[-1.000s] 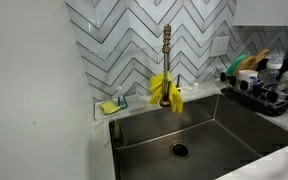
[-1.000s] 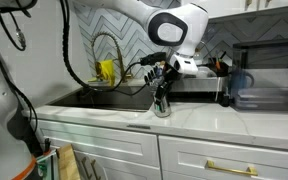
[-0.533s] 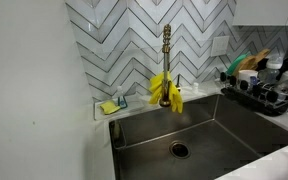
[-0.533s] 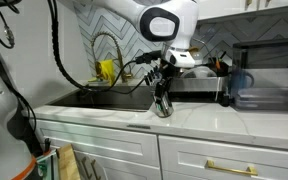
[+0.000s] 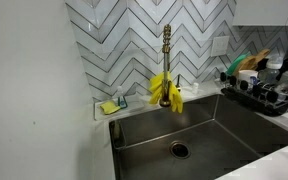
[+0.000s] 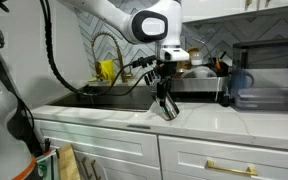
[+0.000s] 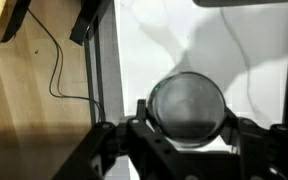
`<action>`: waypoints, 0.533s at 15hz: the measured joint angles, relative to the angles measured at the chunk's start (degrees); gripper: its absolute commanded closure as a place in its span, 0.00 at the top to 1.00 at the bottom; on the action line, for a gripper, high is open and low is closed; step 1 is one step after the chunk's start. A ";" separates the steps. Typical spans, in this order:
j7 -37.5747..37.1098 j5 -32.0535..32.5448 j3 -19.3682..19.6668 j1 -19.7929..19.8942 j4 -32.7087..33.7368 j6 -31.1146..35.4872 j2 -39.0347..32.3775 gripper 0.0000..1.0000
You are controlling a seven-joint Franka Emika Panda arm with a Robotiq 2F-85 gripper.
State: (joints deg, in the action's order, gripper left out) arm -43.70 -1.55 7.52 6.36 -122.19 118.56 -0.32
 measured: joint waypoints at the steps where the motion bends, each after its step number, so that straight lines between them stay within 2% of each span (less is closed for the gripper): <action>1: -0.71 1.72 -0.38 -0.03 -0.41 1.08 0.22 0.42; 8: -3.18 9.30 -1.93 -0.28 -2.94 8.11 0.83 0.42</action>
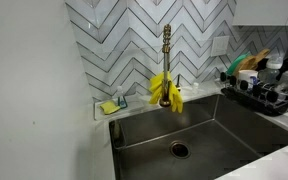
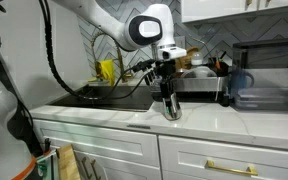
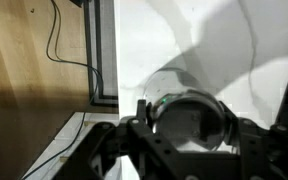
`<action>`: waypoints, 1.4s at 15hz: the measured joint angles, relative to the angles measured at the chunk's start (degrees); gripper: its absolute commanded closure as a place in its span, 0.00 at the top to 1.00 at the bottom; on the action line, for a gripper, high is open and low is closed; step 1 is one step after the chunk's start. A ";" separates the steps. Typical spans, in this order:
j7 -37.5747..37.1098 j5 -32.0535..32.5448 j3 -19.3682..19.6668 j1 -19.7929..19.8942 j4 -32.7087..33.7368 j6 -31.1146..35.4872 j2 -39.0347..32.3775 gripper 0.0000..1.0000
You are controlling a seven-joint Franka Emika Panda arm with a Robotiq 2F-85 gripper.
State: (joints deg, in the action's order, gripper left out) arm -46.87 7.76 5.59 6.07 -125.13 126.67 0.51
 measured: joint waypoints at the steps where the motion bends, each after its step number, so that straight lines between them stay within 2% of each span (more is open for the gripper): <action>1: -0.26 0.65 -0.11 -0.10 -0.24 0.64 0.00 0.42; 5: -1.99 3.00 -1.08 -0.71 -1.04 1.53 0.21 0.42; 6: -2.48 3.21 -1.33 -0.86 -1.17 1.53 0.33 0.92; 7: -2.72 3.22 -1.48 -0.91 -1.29 1.53 0.42 0.92; 8: -2.81 3.11 -1.50 -0.90 -1.38 1.53 0.47 0.98; 13: -0.35 -3.85 -0.66 -0.35 -1.52 1.53 1.63 1.00; 16: 4.54 -10.84 0.89 0.60 -1.50 1.10 3.70 0.99; 21: 12.51 -20.45 4.49 3.46 -0.83 -3.33 4.73 1.00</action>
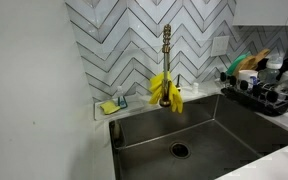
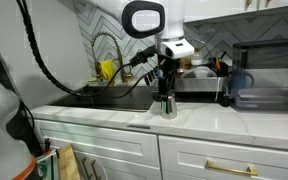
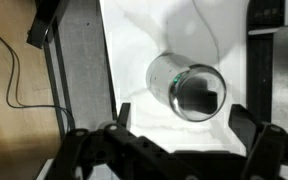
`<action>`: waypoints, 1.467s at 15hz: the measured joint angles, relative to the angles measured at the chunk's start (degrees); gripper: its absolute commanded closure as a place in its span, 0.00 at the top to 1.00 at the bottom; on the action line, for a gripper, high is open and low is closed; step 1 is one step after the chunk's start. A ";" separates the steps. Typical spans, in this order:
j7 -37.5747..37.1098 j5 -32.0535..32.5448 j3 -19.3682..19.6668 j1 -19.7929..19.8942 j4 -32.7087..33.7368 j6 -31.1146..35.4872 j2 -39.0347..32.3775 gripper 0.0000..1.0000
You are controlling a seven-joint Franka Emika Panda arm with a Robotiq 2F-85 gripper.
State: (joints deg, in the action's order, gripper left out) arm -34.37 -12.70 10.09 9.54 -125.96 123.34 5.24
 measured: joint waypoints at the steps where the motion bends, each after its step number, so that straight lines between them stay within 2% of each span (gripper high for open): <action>1: 1.29 -1.62 0.61 0.51 0.17 -0.54 -0.15 1.00; 9: 5.88 -13.70 3.97 3.28 5.11 -9.58 -5.01 1.00; 22: 5.81 -24.99 5.28 7.05 17.34 -25.45 -18.78 1.00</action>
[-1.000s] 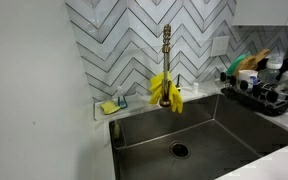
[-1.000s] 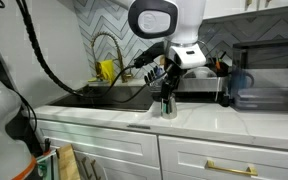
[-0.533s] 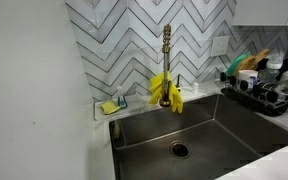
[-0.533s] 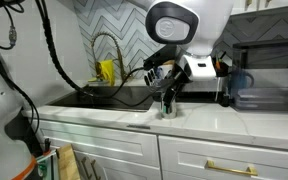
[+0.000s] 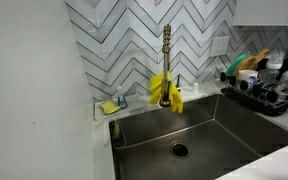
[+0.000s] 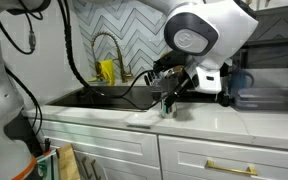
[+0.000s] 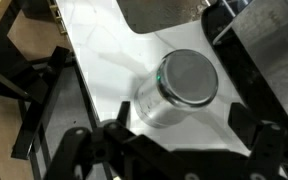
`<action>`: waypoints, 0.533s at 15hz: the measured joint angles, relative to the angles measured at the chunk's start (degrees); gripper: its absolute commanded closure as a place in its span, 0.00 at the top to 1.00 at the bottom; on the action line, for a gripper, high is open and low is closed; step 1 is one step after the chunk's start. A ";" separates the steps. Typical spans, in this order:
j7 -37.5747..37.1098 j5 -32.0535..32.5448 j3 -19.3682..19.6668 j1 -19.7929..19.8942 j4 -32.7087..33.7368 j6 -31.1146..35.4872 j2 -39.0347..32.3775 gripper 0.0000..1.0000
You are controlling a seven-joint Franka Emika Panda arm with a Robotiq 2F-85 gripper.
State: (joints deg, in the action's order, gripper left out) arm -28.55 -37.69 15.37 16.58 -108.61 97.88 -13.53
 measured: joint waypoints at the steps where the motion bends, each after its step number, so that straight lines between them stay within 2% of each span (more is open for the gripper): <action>1: -0.03 -0.63 0.08 0.26 0.70 -0.75 -0.88 1.00; 8: -1.06 -6.50 0.18 2.01 5.51 -8.23 -6.60 1.00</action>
State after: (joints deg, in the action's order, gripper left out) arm -29.61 -44.19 15.55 18.60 -103.10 89.65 -20.13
